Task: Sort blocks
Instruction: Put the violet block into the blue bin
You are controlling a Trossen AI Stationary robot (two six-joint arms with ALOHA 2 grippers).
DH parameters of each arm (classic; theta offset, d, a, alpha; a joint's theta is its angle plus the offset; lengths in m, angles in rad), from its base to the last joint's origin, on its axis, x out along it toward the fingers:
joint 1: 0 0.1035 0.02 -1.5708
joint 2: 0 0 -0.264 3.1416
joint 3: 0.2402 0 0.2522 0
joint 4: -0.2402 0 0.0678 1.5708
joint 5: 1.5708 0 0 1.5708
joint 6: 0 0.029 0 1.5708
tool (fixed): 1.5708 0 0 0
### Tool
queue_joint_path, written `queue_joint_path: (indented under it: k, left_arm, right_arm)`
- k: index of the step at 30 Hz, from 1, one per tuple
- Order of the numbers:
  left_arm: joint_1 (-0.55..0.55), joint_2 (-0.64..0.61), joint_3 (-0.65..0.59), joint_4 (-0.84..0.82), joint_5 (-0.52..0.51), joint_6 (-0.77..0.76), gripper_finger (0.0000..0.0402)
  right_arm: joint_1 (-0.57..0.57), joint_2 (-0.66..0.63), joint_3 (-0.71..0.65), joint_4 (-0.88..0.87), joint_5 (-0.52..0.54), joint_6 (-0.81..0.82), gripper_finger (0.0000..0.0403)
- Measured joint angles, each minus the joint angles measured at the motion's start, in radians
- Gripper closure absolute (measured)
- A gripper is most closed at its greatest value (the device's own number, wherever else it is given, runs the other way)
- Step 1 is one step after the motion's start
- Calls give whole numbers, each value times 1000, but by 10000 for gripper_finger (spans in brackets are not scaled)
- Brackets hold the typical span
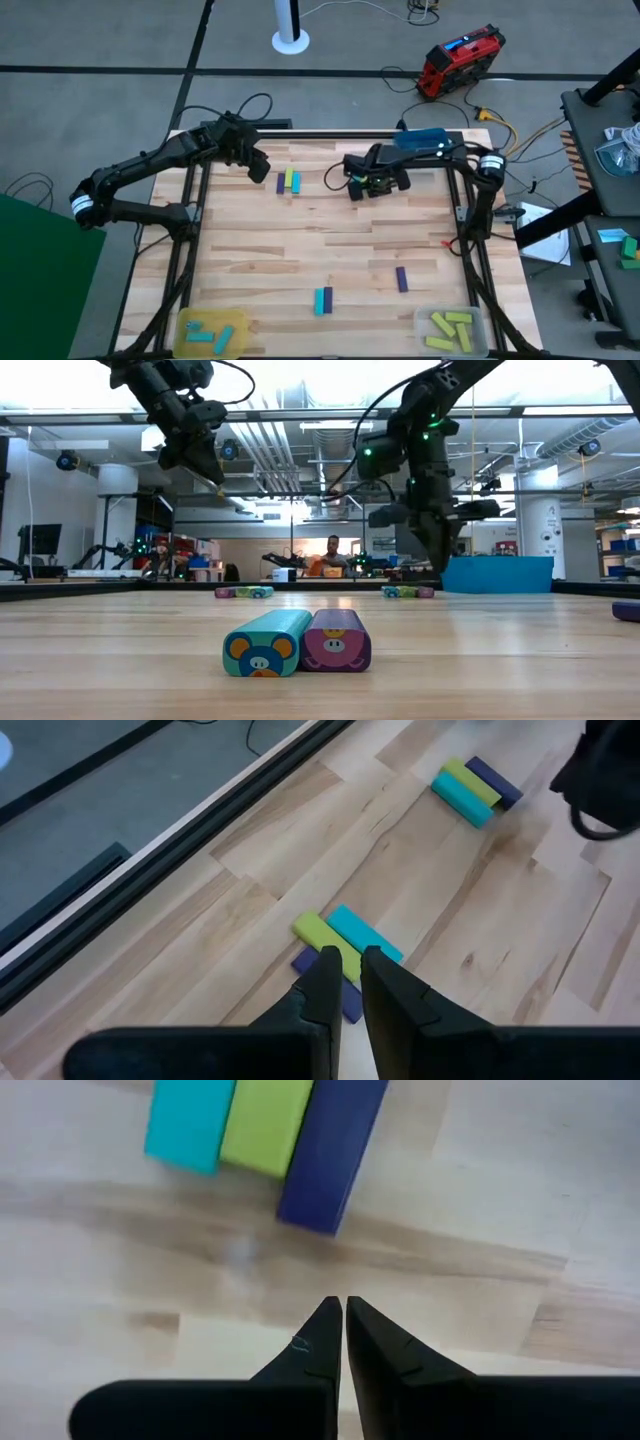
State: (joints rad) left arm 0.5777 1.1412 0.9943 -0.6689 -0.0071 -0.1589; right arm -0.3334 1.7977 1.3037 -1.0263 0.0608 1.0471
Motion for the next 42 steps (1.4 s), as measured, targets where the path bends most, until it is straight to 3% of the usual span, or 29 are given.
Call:
queue_joint_path:
  k: [7, 17, 23, 31, 42]
  left_arm:
    - [0, 0, 0, 6, 0, 0, 380]
    - [0, 0, 0, 5, 0, 0, 380]
    - [0, 0, 0, 4, 0, 0, 380]
    - [0, 0, 0, 4, 0, -2, 380]
    - [0, 0, 0, 4, 0, -8, 380]
  right_arm:
    - [-52, 2, 0, 59, -14, -17, 359]
    - [-68, 42, 0, 123, -16, -86, 213]
    - [-71, 79, 0, 132, -16, -95, 163]
    - [-73, 108, 0, 128, -16, -122, 163]
    - [-75, 124, 3, 128, -29, -114, 228]
